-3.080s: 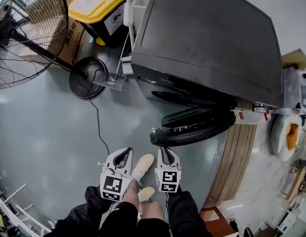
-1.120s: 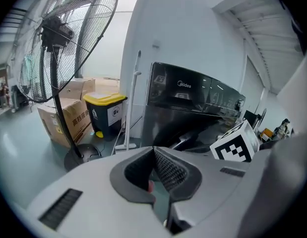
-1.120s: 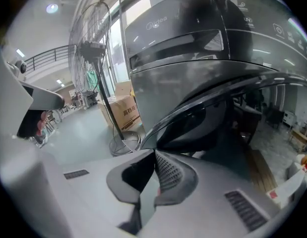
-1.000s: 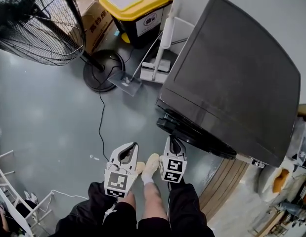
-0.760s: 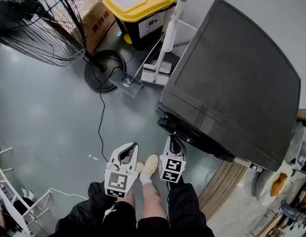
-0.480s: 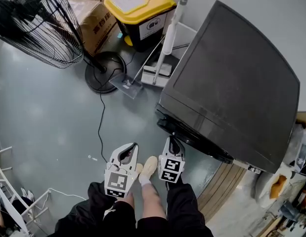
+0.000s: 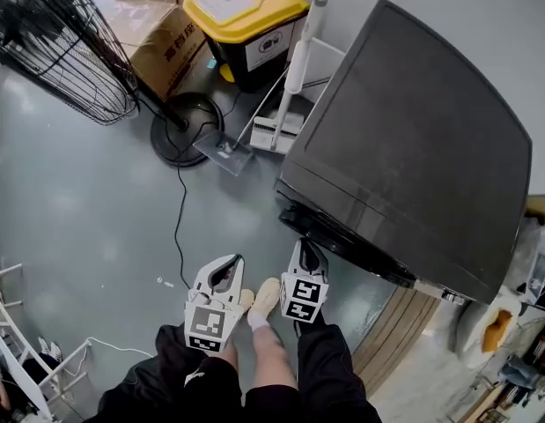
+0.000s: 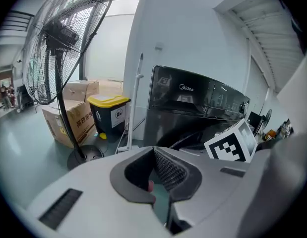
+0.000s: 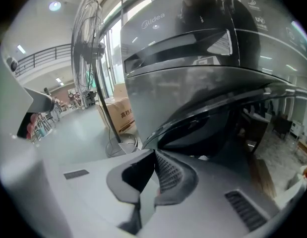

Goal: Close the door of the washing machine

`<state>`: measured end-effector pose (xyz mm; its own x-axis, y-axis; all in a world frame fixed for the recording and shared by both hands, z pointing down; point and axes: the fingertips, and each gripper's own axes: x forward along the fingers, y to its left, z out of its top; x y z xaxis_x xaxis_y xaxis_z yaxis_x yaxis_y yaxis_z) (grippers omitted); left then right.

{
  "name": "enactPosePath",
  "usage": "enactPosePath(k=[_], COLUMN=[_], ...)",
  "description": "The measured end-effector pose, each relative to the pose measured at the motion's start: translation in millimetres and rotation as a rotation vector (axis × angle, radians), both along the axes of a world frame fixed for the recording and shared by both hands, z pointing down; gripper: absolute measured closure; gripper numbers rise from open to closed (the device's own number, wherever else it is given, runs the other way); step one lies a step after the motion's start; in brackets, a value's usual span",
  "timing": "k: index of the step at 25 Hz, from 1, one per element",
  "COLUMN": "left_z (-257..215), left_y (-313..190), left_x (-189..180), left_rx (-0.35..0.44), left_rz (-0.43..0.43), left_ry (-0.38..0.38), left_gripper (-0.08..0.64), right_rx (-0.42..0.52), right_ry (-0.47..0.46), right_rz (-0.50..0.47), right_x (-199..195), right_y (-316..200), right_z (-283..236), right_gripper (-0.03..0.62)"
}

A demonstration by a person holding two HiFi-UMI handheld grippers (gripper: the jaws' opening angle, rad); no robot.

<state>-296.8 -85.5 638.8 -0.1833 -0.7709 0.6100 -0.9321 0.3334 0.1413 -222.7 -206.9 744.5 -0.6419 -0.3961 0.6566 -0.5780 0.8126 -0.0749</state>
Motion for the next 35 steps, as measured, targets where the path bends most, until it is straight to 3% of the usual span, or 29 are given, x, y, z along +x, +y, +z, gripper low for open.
enactPosePath(k=[7,14,23,35], left_z=[-32,-120,-239,-377], left_y=[-2,-9,-22,-7], left_x=[10,27,66,128], left_rx=[0.032,0.115,0.237,0.398], left_rz=[0.035,0.097,0.203,0.334], left_ry=[-0.025,-0.09,-0.179,-0.23], left_gripper=[0.535,0.537,0.537,0.535], right_rx=[0.017,0.12,0.257,0.399], right_ry=[-0.04,-0.131,-0.272,-0.352], right_rz=[-0.043,-0.071,0.029,0.173], right_x=[7,22,63,158], right_y=[14,25,16,52], right_z=[-42,-152,-309,-460], right_gripper=[0.574,0.574,0.574,0.574])
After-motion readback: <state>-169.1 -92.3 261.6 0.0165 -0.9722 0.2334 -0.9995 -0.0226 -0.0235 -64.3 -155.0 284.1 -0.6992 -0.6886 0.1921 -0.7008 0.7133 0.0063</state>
